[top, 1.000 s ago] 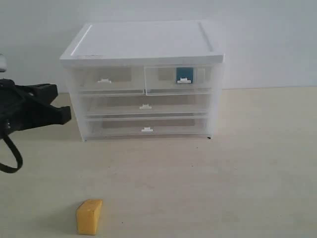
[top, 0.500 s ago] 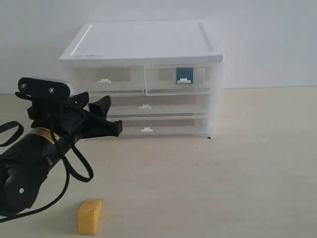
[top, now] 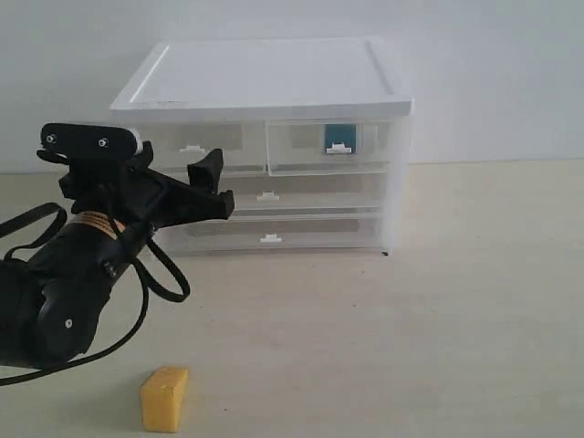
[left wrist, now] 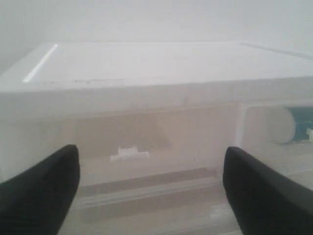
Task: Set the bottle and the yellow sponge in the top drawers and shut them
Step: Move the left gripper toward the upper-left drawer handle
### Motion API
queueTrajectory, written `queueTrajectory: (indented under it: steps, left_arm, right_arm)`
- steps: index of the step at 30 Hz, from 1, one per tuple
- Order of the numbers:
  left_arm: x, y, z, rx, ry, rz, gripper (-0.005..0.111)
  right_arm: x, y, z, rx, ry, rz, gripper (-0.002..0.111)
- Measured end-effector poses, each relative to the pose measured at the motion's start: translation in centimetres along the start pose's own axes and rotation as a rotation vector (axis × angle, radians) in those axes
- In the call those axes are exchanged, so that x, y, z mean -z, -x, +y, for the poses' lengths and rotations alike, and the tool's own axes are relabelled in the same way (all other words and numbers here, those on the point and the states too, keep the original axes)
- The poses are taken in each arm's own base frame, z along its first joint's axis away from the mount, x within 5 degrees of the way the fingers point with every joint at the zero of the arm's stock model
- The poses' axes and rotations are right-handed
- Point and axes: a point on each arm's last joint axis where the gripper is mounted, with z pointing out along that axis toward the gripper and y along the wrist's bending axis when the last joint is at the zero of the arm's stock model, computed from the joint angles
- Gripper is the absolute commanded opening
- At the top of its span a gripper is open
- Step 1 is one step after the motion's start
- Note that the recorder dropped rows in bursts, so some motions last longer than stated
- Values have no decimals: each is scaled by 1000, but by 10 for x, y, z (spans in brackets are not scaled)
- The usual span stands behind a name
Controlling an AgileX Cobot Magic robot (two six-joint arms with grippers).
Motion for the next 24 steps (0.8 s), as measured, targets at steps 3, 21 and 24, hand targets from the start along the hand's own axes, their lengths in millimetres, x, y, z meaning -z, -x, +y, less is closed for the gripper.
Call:
queueTrajectory:
  steps: [3,21,24]
  left_arm:
    - [-1,0,1,-6,12,-35,74]
    - [-18,-44,2,72,89,-5,73]
    - [-18,-43,2,75,89,-9,73]
  right_arm:
    - [0,0,0,0,0,0,0]
    - [0,0,0,0,0,0,0]
    - [0,0,0,0,0,0,0]
